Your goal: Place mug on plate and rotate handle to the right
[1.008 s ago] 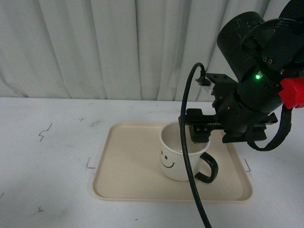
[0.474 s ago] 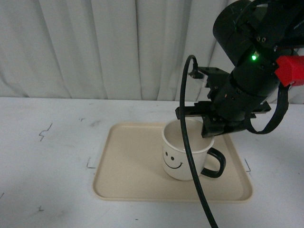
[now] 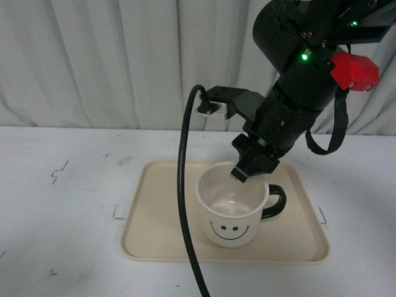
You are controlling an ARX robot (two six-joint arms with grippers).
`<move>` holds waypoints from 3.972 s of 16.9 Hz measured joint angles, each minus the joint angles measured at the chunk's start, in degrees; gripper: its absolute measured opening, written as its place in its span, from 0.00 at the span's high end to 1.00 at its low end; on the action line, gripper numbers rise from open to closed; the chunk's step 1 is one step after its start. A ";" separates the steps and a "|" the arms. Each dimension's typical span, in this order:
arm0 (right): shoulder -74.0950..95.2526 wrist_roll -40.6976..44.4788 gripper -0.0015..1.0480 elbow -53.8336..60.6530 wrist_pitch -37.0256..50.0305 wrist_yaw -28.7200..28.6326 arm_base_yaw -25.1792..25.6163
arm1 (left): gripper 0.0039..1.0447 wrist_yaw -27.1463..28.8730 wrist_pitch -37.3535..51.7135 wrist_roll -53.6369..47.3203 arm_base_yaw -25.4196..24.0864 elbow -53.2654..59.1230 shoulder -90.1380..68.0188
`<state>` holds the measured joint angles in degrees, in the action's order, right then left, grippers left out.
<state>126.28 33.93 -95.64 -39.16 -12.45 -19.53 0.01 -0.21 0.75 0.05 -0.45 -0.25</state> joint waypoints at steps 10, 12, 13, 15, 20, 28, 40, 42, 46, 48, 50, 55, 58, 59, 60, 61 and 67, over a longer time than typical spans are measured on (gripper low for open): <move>7.67 11.47 0.97 -12.13 -10.60 -2.27 0.48 | 0.06 -0.02 0.00 0.02 0.00 0.00 0.00; 8.85 11.76 0.84 -13.09 -11.26 -1.95 0.57 | 0.06 0.00 0.00 0.00 0.00 0.00 0.00; 8.98 11.76 0.73 -13.25 -11.02 -2.69 0.85 | 0.06 -0.02 0.00 0.00 0.00 0.00 0.00; 8.04 11.65 0.52 -13.25 -10.80 -6.45 1.31 | 0.06 0.00 0.00 0.00 0.00 0.00 0.00; -13.64 0.85 0.05 3.10 15.21 -22.12 5.25 | 0.06 0.00 0.00 0.00 0.00 0.00 0.00; -40.74 -32.46 0.83 62.34 92.98 22.53 10.23 | 0.06 -0.02 0.00 0.00 0.00 0.00 0.00; -67.08 -33.11 0.98 87.86 90.03 13.07 19.41 | 0.06 0.00 0.02 0.00 0.00 0.00 0.00; -69.99 -33.11 0.98 91.06 92.61 12.55 19.56 | 0.06 0.00 0.02 0.02 0.00 0.00 0.00; -80.35 -33.11 0.98 93.98 83.36 12.55 19.54 | 0.06 -0.02 0.00 0.00 0.00 0.00 0.00; -85.33 -33.11 0.98 94.68 78.42 12.55 19.54 | 0.06 0.00 0.00 0.00 0.00 0.00 0.00; -89.90 -33.14 0.98 94.95 74.53 12.55 19.54 | 0.06 -0.02 0.00 0.00 0.00 0.00 0.00; -97.00 -33.11 0.98 94.97 68.00 12.57 19.54 | 0.06 0.00 0.00 0.00 0.00 0.00 0.00; -103.25 -33.11 0.98 94.99 62.25 12.57 19.54 | 0.06 0.00 0.00 0.00 0.00 0.00 0.00; -105.07 -33.14 0.98 94.99 60.39 12.55 19.54 | 0.06 0.00 0.00 0.00 0.00 0.00 0.00; -106.81 -33.14 0.98 94.99 58.66 12.57 19.54 | 0.06 0.00 0.00 0.00 0.00 0.00 0.00; -108.61 -33.14 0.98 94.99 57.00 12.57 19.54 | 0.06 0.00 0.00 0.00 0.00 0.00 0.00; -115.62 -33.14 0.98 94.99 49.90 12.55 19.54 | 0.06 0.00 0.00 0.00 0.00 0.00 0.00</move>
<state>10.66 0.80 -0.64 10.74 0.10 0.01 0.01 -0.21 0.75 0.05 -0.45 -0.25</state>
